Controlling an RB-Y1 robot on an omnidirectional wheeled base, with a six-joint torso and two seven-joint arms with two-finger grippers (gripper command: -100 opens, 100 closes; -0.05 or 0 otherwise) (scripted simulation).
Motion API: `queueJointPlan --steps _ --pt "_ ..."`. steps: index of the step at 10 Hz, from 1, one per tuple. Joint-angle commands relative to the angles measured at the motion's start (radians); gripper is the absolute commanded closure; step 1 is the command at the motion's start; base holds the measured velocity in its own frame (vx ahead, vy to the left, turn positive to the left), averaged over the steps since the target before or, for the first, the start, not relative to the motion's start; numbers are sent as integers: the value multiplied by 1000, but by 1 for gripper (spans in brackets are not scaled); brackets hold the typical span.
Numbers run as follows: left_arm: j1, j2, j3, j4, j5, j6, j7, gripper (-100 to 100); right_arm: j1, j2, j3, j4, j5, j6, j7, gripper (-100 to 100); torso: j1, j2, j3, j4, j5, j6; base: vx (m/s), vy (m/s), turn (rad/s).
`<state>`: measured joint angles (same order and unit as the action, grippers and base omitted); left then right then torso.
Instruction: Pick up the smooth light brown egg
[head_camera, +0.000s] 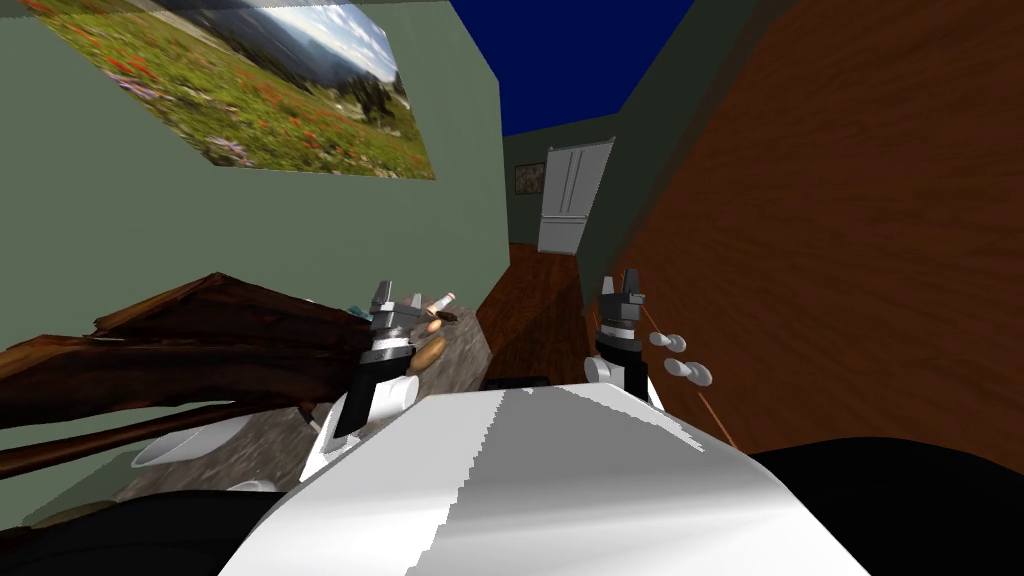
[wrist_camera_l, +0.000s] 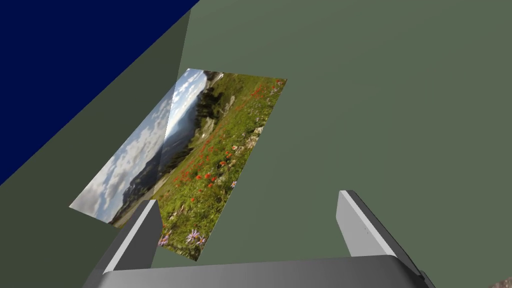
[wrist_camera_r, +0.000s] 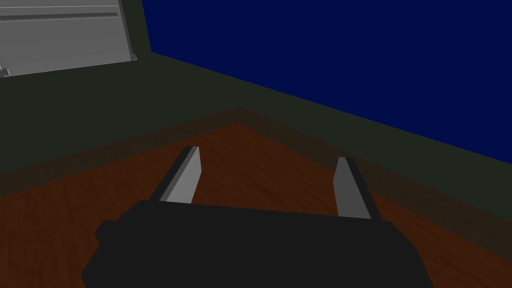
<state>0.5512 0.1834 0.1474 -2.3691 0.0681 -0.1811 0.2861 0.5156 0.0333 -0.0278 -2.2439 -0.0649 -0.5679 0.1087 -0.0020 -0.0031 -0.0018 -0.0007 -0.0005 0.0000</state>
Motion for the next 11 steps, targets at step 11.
queueJointPlan --steps 11 --pt "21 13 62 -30 107 304 95 -100 0 0 0 0 0 0 0 0 0 0 0 0 0 0 45 -25 -5"
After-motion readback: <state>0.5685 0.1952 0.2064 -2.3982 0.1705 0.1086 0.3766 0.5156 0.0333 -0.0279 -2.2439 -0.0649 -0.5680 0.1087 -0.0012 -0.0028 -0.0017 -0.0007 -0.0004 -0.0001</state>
